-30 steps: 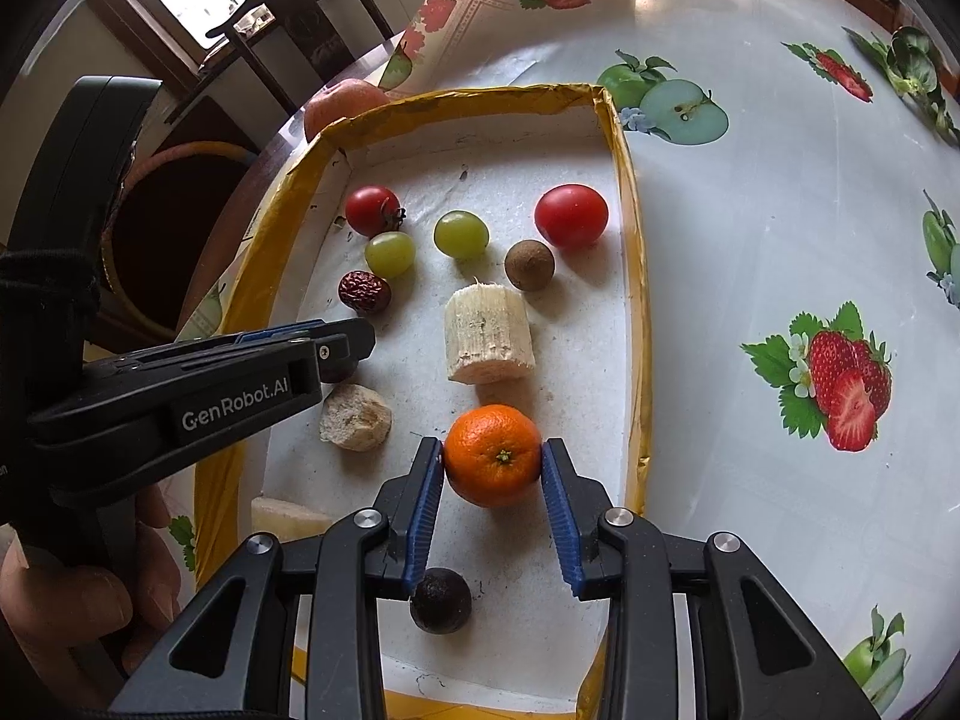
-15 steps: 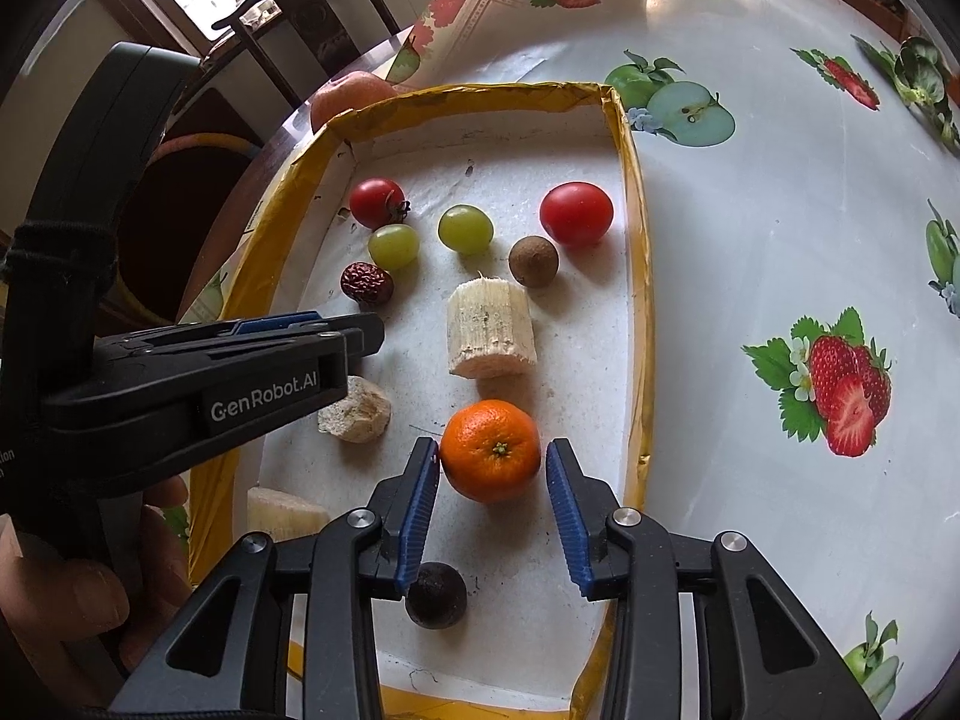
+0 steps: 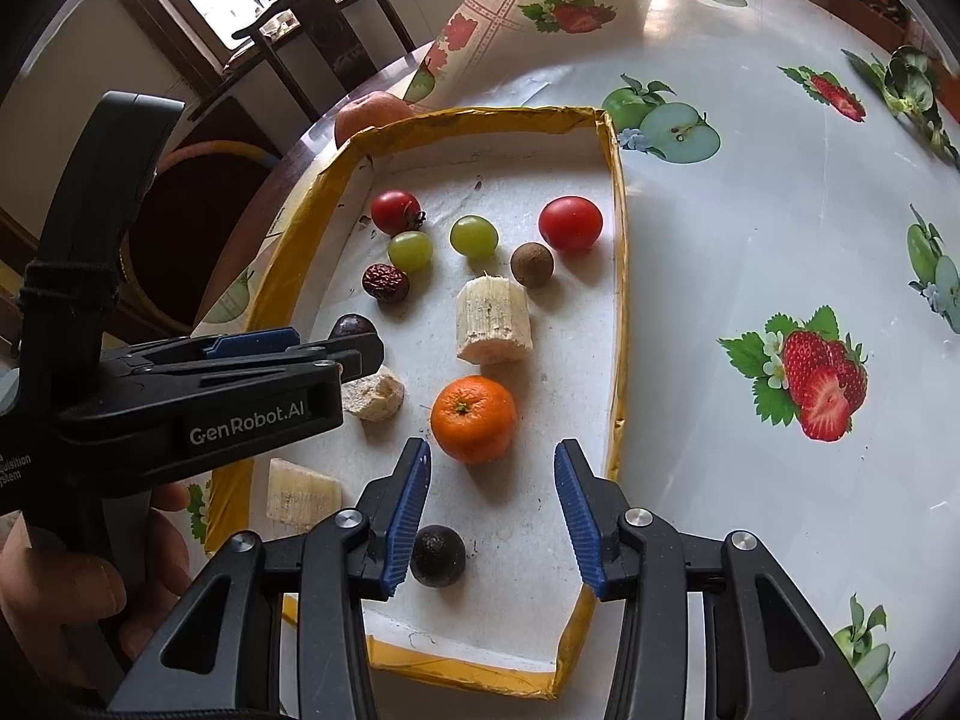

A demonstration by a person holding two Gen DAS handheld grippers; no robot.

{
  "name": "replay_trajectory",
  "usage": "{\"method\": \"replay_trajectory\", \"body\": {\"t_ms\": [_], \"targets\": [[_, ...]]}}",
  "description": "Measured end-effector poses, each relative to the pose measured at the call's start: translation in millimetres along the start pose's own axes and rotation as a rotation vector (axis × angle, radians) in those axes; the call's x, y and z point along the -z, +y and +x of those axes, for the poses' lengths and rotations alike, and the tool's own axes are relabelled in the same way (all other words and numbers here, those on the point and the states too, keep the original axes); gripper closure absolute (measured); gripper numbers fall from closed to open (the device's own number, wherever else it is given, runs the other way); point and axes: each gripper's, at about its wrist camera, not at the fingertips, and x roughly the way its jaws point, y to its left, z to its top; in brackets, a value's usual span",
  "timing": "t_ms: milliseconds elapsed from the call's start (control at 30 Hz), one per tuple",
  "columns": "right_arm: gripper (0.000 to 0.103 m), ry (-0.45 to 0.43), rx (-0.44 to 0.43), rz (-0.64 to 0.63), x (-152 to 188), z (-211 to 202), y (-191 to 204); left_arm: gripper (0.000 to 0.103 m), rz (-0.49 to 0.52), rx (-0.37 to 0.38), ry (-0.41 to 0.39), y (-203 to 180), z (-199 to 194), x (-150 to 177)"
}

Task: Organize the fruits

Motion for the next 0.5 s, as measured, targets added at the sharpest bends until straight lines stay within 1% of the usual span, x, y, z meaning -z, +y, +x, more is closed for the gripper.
{"method": "replay_trajectory", "body": {"t_ms": [33,67,167,267,333,467,500], "targets": [[0.053,-0.002,0.002,-0.002,1,-1,0,0.045,0.003,0.002,-0.003,1,-2,4],[0.052,-0.005,0.003,-0.005,3,-3,-1,0.045,0.004,0.003,-0.005,2,-5,8],[0.050,-0.014,-0.004,-0.015,8,-7,-1,0.045,0.013,0.007,-0.010,1,-12,17],[0.049,-0.019,-0.015,-0.030,13,-13,-2,0.045,0.026,-0.017,-0.024,1,-19,26],[0.045,-0.024,-0.015,-0.037,16,-16,-2,0.045,0.023,-0.015,-0.027,4,-24,32],[0.042,-0.036,-0.024,-0.072,23,-25,1,0.045,0.022,-0.006,-0.043,7,-36,43],[0.038,-0.041,-0.027,-0.088,25,-27,2,0.045,0.024,-0.006,-0.051,7,-40,46]]}}
